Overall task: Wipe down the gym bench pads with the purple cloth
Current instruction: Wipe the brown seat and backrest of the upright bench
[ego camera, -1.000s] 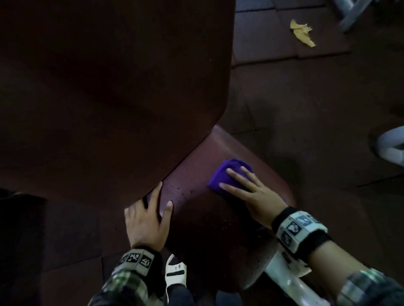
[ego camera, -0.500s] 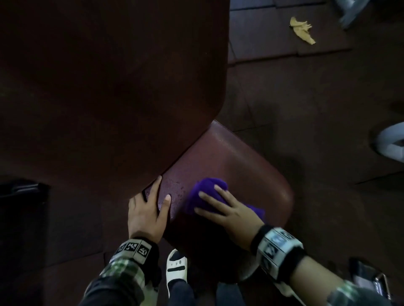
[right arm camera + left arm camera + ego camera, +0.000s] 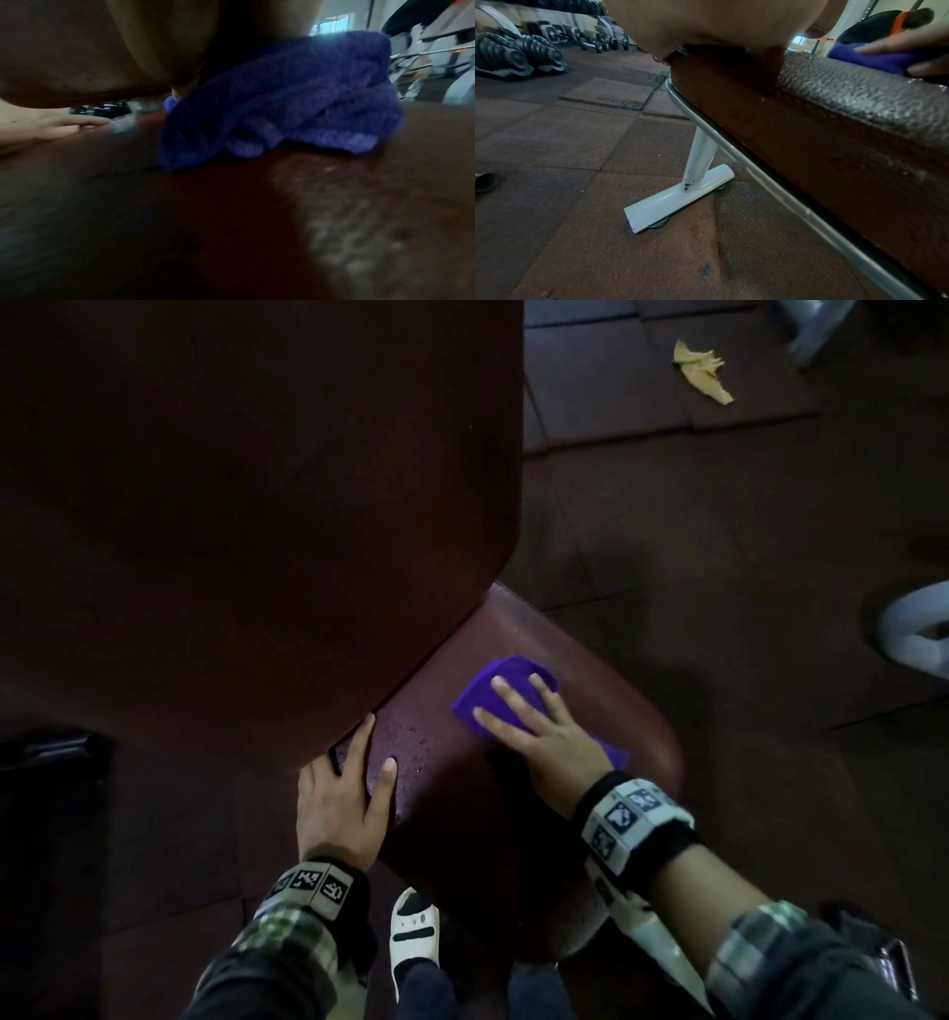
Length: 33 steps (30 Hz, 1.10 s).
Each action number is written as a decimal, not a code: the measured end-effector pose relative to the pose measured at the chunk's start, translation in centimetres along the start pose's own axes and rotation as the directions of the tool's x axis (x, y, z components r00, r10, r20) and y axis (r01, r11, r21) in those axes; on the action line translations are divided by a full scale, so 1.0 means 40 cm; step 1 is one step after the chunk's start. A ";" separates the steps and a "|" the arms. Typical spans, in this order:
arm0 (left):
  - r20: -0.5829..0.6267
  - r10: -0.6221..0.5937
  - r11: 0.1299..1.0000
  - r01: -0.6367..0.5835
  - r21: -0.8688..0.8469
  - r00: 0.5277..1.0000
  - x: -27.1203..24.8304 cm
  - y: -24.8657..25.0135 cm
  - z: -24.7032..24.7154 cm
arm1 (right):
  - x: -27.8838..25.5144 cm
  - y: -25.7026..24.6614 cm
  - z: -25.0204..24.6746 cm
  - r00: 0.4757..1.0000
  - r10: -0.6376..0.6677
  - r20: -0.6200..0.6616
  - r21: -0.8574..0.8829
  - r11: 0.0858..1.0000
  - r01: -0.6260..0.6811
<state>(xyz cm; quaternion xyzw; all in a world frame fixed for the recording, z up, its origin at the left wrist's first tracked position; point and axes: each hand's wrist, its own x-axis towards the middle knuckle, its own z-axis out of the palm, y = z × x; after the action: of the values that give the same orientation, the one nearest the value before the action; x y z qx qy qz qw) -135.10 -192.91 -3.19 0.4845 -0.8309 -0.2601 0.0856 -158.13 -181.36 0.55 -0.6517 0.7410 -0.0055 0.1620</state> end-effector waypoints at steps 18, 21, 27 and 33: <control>-0.001 -0.015 1.000 0.015 0.003 1.000 -0.003 0.004 0.001 | -0.015 0.036 -0.006 0.999 0.044 -0.020 0.108 0.993 -0.042; -0.002 -0.003 1.000 0.003 0.001 1.000 -0.001 0.003 0.001 | -0.038 -0.024 0.033 0.995 -0.102 0.009 0.018 0.995 0.102; 0.004 -0.004 1.000 0.004 0.009 1.000 -0.001 -0.001 0.003 | -0.244 0.010 0.045 0.974 -0.225 0.032 -0.086 0.970 0.227; 0.000 0.015 1.000 -0.015 0.018 1.000 0.001 -0.005 0.006 | -0.305 0.147 0.030 0.999 0.041 -0.012 0.038 0.998 -0.040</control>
<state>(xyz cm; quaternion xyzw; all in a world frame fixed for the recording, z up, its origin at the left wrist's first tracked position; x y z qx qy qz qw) -135.06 -192.96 -3.49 0.4788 -0.8369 -0.2518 0.0830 -162.32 -168.44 0.97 -0.6333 0.7548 -0.0204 0.1696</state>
